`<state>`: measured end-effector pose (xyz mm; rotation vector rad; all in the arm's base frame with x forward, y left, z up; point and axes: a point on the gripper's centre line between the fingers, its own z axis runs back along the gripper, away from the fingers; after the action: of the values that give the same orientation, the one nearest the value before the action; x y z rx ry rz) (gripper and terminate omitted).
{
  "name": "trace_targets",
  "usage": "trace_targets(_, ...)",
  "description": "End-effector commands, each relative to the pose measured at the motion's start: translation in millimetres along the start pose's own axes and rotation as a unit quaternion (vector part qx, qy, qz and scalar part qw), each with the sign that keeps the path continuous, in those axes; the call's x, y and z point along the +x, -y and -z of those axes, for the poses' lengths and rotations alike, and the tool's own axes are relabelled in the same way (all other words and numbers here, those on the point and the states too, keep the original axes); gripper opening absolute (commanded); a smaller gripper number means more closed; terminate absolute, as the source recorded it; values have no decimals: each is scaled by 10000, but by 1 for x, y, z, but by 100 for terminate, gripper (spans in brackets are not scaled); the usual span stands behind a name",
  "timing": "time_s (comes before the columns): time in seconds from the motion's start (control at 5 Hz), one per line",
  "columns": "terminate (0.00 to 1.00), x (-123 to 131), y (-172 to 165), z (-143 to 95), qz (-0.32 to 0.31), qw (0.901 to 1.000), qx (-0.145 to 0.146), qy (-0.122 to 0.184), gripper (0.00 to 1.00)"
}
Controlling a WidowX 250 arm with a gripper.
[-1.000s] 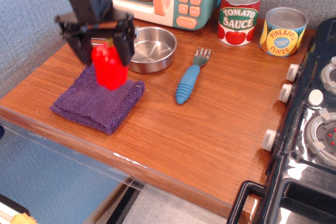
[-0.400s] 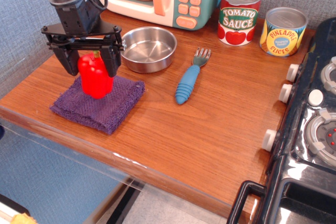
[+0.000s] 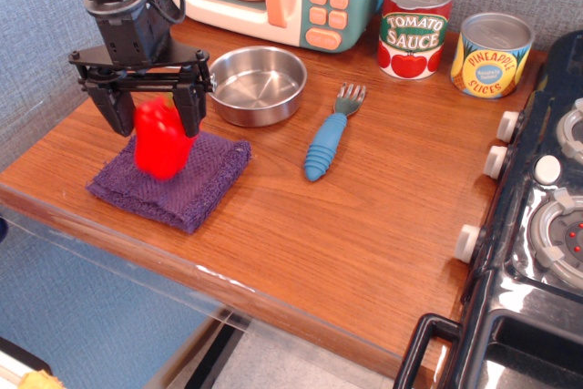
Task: Move the pepper and drop on top of towel
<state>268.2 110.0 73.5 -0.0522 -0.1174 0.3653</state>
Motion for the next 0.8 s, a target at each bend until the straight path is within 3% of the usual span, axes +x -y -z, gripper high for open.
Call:
trace_targets(0.0, 0, -2, 1, -16, -12, 9998, 60, 164, 100)
trace_targets(0.4, 0, 8, 17, -45, 94, 9980, -244, 567, 100)
trace_targets(0.6, 0, 13, 31, -74, 299, 9951, -149, 932, 100)
